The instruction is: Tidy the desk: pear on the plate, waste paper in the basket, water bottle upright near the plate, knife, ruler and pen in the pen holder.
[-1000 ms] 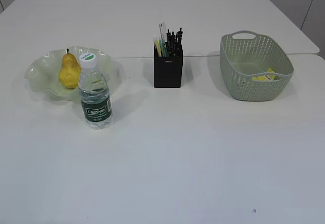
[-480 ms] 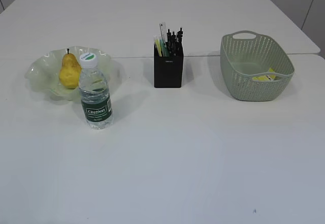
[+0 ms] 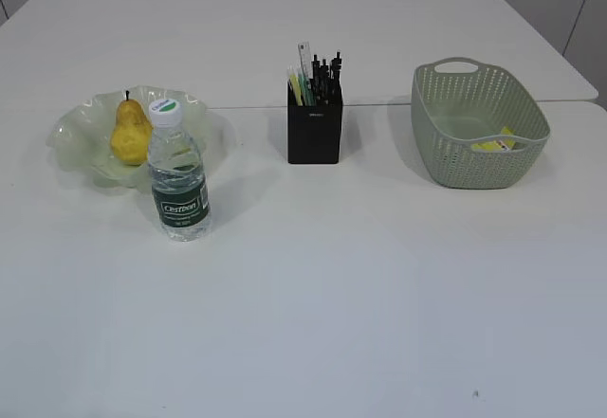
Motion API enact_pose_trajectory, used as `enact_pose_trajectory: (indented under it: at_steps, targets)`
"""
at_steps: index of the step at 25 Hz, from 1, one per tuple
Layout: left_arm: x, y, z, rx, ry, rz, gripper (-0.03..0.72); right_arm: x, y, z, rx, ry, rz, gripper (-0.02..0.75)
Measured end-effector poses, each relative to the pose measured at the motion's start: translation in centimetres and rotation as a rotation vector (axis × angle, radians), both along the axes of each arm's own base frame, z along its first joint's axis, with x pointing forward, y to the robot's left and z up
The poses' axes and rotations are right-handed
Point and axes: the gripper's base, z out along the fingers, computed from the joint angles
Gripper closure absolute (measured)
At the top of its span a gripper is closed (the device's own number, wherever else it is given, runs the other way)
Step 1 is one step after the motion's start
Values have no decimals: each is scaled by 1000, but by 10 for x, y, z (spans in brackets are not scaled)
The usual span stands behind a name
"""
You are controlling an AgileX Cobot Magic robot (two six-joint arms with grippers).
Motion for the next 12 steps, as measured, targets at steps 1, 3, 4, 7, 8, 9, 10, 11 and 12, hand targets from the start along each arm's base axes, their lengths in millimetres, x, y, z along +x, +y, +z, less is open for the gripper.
enact_pose_trajectory:
  at_steps: [1, 3, 4, 7, 8, 9, 10, 11, 12]
  targets:
    - [0, 0, 0, 0, 0, 0, 159, 0, 0, 0, -3, 0, 2, 349]
    - [0, 0, 0, 0, 0, 0, 160, 0, 0, 0, -1, 0, 3, 349]
    - [0, 0, 0, 0, 0, 0, 160, 0, 0, 0, -1, 0, 3, 349]
    - [0, 0, 0, 0, 0, 0, 160, 0, 0, 0, -1, 0, 3, 349]
    - [0, 0, 0, 0, 0, 0, 160, 0, 0, 0, -1, 0, 3, 349]
    - [0, 0, 0, 0, 0, 0, 160, 0, 0, 0, -1, 0, 3, 349]
    - [0, 0, 0, 0, 0, 0, 160, 0, 0, 0, -1, 0, 3, 349]
    - [0, 0, 0, 0, 0, 0, 160, 0, 0, 0, -1, 0, 3, 349]
    - [0, 0, 0, 0, 0, 0, 160, 0, 0, 0, -1, 0, 3, 349]
